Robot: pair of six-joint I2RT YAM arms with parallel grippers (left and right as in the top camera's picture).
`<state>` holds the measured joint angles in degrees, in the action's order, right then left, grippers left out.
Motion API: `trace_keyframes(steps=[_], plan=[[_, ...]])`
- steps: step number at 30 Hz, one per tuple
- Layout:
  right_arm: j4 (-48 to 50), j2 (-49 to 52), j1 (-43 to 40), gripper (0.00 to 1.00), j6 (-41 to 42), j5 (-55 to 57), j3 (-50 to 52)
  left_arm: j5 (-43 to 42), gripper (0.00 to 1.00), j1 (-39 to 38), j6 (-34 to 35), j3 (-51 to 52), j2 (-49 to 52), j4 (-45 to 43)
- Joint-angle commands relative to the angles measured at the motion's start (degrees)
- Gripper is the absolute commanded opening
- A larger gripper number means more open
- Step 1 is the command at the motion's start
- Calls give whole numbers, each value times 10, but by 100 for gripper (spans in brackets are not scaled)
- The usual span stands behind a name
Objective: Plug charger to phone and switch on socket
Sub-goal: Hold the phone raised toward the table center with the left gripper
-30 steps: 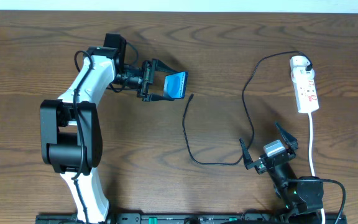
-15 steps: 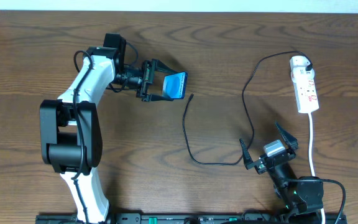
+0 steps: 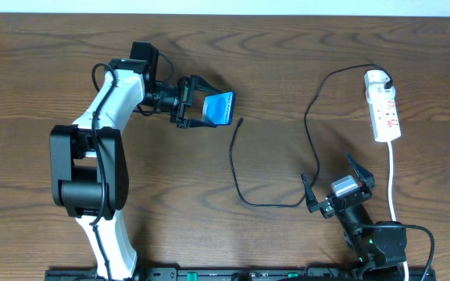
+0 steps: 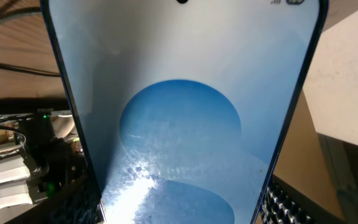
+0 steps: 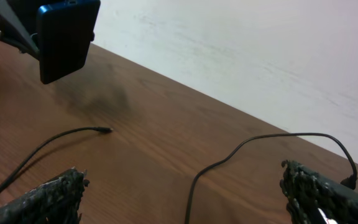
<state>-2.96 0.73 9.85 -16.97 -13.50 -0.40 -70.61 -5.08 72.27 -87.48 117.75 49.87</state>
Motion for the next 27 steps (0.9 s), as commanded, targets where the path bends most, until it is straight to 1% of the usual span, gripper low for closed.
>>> trace_keyframes(steps=[1, 6, 14, 19, 27], plan=[[-2, -3, -4, 99, 7, -3, 1, -11, 57, 2, 17, -13, -10, -1], [-2, -3, -4, 99, 7, -3, 1, -2, 57, 2, 13, -13, -10, -2], [-2, -3, -4, 99, 7, -3, 1, 69, 57, 2, 17, -13, -10, -27], [-2, -3, -4, 99, 7, -3, 1, 110, 57, 2, 20, -13, -10, -27], [-2, -3, -4, 99, 6, -3, 1, 123, 57, 2, 20, -13, -10, -27]])
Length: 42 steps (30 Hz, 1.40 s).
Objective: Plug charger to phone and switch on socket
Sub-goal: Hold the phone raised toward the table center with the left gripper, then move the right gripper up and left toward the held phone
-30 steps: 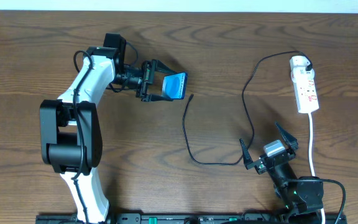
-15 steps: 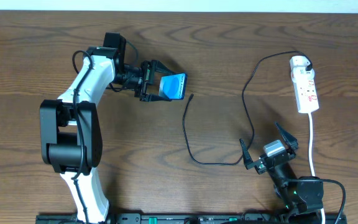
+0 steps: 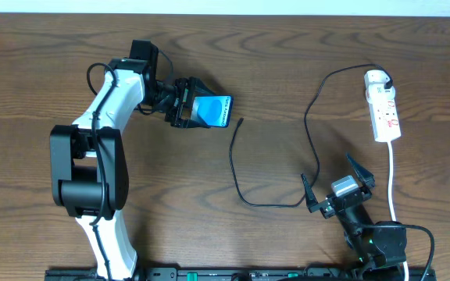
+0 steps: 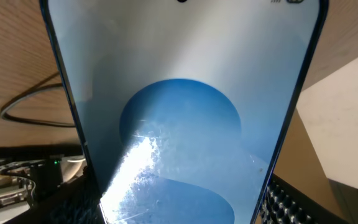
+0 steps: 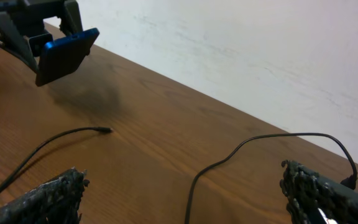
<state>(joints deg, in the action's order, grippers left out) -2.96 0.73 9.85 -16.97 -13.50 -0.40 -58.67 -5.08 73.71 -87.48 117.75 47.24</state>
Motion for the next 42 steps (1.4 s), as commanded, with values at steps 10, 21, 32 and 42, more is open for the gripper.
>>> trace_keyframes(steps=[10, 21, 32, 42], plan=[[-2, -3, -4, 99, 7, -2, 1, 48, 58, 2, 5, -13, -10, -7], [6, -3, -4, 99, 7, -4, 1, 99, 57, 2, -12, -13, -10, -13], [49, -3, -4, 99, 7, -6, 1, 99, 56, 2, -12, -12, -10, -13], [55, -2, -4, 99, 95, -6, -3, 99, 56, 2, -12, -13, -10, -14]])
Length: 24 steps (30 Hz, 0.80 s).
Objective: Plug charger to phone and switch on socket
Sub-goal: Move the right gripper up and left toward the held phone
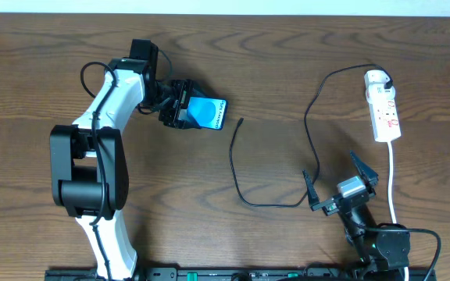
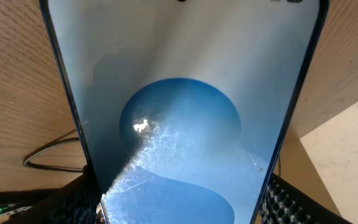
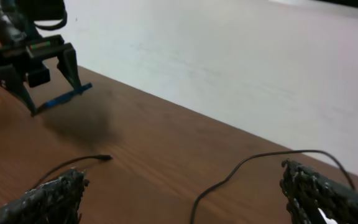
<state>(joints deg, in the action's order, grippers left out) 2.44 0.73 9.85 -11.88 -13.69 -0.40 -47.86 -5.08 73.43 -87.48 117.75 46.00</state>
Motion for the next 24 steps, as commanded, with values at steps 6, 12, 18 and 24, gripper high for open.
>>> trace_keyframes(steps=[6, 12, 18, 24], plan=[[1, 32, -4, 99, 60, -4, -33, -11, 47, 2, -27, -13, -10, -1], [0, 124, -4, 99, 61, -4, -94, -11, 47, 2, -29, -13, -10, -1], [-5, 252, -4, 99, 61, -9, -177, -11, 48, 2, -29, -13, -10, -1], [-47, 376, -5, 99, 61, -68, -279, -11, 48, 2, -29, -13, -10, -1]])
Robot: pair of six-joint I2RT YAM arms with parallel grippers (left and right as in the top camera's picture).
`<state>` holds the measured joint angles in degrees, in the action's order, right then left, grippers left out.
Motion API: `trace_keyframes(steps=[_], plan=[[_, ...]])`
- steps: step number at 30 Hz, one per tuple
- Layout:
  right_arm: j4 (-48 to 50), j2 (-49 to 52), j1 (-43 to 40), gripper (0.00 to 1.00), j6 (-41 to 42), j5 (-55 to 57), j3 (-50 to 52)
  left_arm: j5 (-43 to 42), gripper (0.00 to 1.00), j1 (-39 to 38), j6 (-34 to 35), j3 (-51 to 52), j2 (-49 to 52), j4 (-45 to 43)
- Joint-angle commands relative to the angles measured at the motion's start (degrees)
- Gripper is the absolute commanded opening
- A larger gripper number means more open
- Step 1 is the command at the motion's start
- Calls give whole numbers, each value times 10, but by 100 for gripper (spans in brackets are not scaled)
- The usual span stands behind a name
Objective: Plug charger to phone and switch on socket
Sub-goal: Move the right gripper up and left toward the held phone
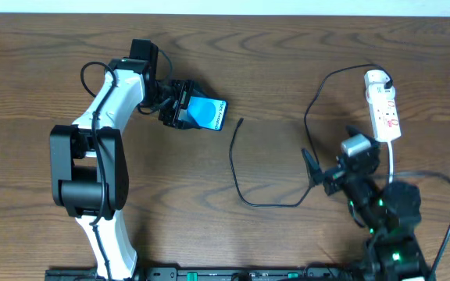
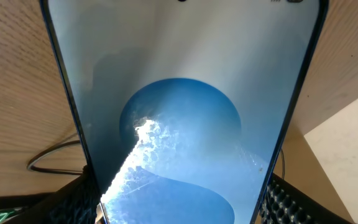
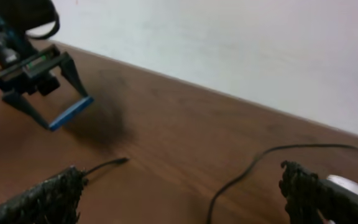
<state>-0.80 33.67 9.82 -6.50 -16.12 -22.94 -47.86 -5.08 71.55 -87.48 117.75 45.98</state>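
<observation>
The blue phone (image 1: 207, 113) is clamped in my left gripper (image 1: 194, 111), screen up, at the table's back left. In the left wrist view its screen (image 2: 179, 124) fills the frame between the fingers (image 2: 73, 202). From the right wrist the phone (image 3: 70, 113) hangs tilted just above the wood. The black charger cable (image 1: 233, 164) loops across the middle, its free tip (image 1: 242, 120) right of the phone. The cable's far end runs to the white power strip (image 1: 386, 113). My right gripper (image 1: 336, 160) is open beside the cable loop, holding nothing.
The brown wooden table (image 1: 287, 47) ends at a pale wall along the back. The power strip's white lead (image 1: 392, 183) runs toward the front edge past my right arm. The cable tip (image 3: 122, 161) shows ahead of the right gripper (image 3: 179, 199).
My right arm has moved from the front edge toward the back, now next to the cable loop and below the power strip. The left gripper and phone have hardly shifted.
At first my left gripper held the phone steeply tilted at the back left. Then the phone lay flatter, screen upward, and lower. The right gripper stayed open near the front edge until now, when it stands farther back by the cable.
</observation>
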Motion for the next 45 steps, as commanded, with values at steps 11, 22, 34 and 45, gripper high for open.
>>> trace_keyframes(steps=[11, 22, 34, 45], plan=[[-210, 231, -5, 99, 6, -113, -279, -12, 48, 2, -10, -13, -10, 0], [-394, 358, -5, 99, 7, -138, -467, -12, 48, 2, -10, -13, -10, -1], [-406, 403, -2, 99, 28, -145, -520, -11, 48, 2, -10, -13, -10, -1], [-328, 497, 19, 92, 249, -142, -520, -9, 48, 2, -10, -13, -10, -1]])
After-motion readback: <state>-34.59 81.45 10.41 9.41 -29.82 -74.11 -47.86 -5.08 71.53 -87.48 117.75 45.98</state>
